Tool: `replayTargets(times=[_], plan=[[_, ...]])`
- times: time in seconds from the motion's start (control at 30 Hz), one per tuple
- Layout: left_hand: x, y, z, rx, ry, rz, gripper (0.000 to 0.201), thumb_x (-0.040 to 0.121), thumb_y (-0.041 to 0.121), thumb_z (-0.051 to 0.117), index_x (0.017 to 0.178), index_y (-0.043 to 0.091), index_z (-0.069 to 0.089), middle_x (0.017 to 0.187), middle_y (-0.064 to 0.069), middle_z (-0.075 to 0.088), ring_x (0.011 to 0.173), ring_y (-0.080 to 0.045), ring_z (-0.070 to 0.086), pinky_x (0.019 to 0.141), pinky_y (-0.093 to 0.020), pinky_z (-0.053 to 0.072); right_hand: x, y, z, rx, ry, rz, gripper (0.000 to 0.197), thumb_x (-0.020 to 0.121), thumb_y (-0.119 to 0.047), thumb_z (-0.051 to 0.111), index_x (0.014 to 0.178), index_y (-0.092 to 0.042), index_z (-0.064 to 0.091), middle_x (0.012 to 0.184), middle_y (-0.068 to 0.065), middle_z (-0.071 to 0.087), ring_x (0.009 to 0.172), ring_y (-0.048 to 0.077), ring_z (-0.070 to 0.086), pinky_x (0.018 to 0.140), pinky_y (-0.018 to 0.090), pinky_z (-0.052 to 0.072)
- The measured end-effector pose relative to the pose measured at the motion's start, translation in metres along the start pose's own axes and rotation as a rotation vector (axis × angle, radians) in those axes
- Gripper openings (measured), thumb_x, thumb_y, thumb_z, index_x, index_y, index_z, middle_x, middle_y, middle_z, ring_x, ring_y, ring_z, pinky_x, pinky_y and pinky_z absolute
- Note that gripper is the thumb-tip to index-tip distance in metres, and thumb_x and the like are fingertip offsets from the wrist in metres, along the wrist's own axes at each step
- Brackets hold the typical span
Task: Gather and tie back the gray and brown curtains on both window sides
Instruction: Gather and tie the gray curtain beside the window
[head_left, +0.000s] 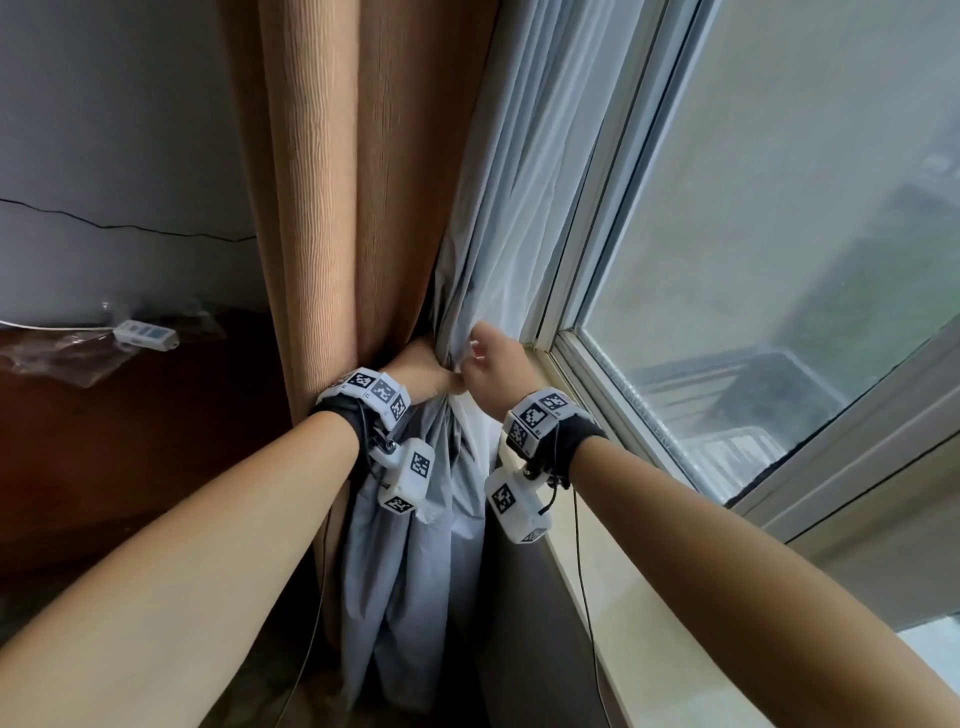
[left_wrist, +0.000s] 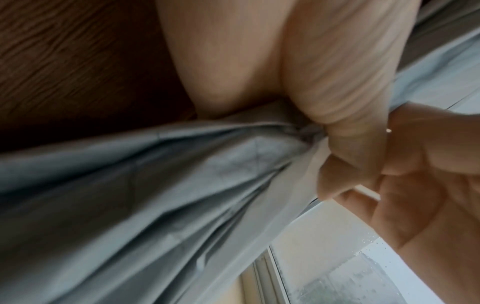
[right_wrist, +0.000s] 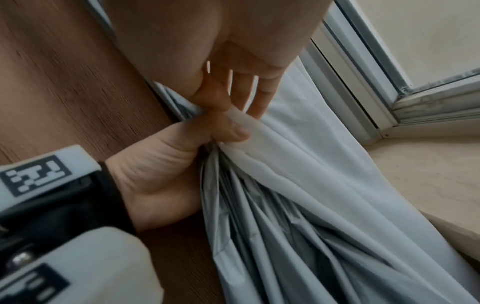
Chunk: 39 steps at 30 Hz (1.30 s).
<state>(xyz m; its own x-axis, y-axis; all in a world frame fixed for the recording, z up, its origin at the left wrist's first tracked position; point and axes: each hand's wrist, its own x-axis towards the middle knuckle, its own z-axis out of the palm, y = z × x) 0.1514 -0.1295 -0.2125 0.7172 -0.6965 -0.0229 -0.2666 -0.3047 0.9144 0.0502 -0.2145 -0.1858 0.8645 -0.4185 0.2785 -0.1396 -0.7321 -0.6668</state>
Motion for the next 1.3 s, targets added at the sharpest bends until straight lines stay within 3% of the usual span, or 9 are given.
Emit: replayTargets(times=[0.1,0.23,0.33,0.47,0.6,0.77,1.0,1.17,1.3], plan=[[-0.001,0.002,-0.002,-0.070,0.099,-0.029,0.033,0.072,0.003,0.079,0.100,0.011,0.064,0.099,-0.003,0.067,0.099,-0.016,0.064,0.081,-0.024,0.047,0.000,-0.001,-0.005,-0.003,-0.063,-0.030,0.011,0.082,0.005,0.044,0.084,0.006,0.055,0.086,0.028,0.064,0.077,0.030,0.058,0.076,0.051,0.049],[0.000,-0.001,-0.002,-0.051,0.325,-0.091,0.032,0.078,0.009,0.071,0.108,0.001,0.065,0.103,-0.011,0.068,0.095,-0.022,0.064,0.078,-0.028,0.049,0.003,0.009,-0.004,0.079,0.050,0.028,0.029,0.083,0.000,0.050,0.093,-0.011,0.074,0.089,0.002,0.074,0.078,0.013,0.065,0.078,0.033,0.054],[0.002,-0.006,-0.004,-0.065,0.369,-0.133,0.038,0.078,0.010,0.067,0.113,-0.003,0.062,0.106,-0.017,0.069,0.098,-0.029,0.066,0.080,-0.029,0.052,0.008,0.028,-0.001,0.135,0.265,0.190,0.023,0.084,-0.009,0.060,0.106,-0.011,0.063,0.105,0.002,0.065,0.094,0.015,0.060,0.090,0.038,0.053],[0.000,-0.008,-0.012,-0.066,0.358,-0.142,0.039,0.080,0.009,0.066,0.117,-0.004,0.059,0.109,-0.016,0.067,0.100,-0.028,0.064,0.080,-0.027,0.048,0.017,0.038,-0.002,0.431,0.052,0.365,0.064,0.082,-0.019,0.074,0.139,-0.012,0.043,0.128,0.000,0.053,0.112,0.015,0.055,0.093,0.033,0.049],[-0.003,-0.010,-0.015,-0.059,0.358,-0.116,0.036,0.080,0.007,0.066,0.115,-0.004,0.061,0.109,-0.018,0.067,0.101,-0.029,0.064,0.080,-0.027,0.048,0.019,0.029,0.002,0.377,0.090,0.274,0.016,0.086,-0.020,0.068,0.102,-0.018,0.070,0.093,0.001,0.073,0.087,0.020,0.070,0.077,0.037,0.058],[0.000,-0.012,-0.013,-0.062,0.385,-0.095,0.036,0.079,0.009,0.068,0.113,-0.001,0.063,0.107,-0.016,0.069,0.099,-0.027,0.066,0.083,-0.030,0.052,0.009,0.013,0.009,0.028,0.168,-0.012,0.010,0.084,-0.012,0.054,0.091,-0.005,0.057,0.076,0.009,0.065,0.065,0.026,0.063,0.061,0.045,0.056],[0.001,-0.009,-0.008,0.022,0.075,-0.029,0.038,0.068,0.016,0.081,0.103,0.006,0.069,0.100,-0.005,0.072,0.098,-0.016,0.067,0.091,-0.033,0.055,0.002,-0.008,0.007,0.043,0.020,-0.105,0.017,0.084,-0.005,0.046,0.094,-0.003,0.058,0.090,0.010,0.071,0.084,0.027,0.068,0.075,0.045,0.056],[0.002,-0.011,-0.014,-0.080,0.220,-0.069,0.042,0.072,0.012,0.081,0.110,0.003,0.067,0.106,-0.007,0.070,0.101,-0.018,0.066,0.088,-0.029,0.052,0.000,-0.012,-0.008,0.143,-0.165,-0.088,0.056,0.075,0.013,0.039,0.112,-0.013,0.073,0.109,-0.006,0.072,0.101,0.002,0.062,0.090,0.003,0.041],[0.001,-0.011,-0.016,-0.071,0.353,-0.139,0.043,0.072,0.022,0.082,0.106,0.002,0.064,0.100,-0.010,0.068,0.092,-0.022,0.066,0.084,-0.035,0.056,0.007,0.005,-0.001,0.176,0.061,0.025,0.040,0.082,0.007,0.045,0.104,-0.009,0.074,0.104,0.002,0.074,0.099,0.012,0.068,0.098,0.030,0.052]])
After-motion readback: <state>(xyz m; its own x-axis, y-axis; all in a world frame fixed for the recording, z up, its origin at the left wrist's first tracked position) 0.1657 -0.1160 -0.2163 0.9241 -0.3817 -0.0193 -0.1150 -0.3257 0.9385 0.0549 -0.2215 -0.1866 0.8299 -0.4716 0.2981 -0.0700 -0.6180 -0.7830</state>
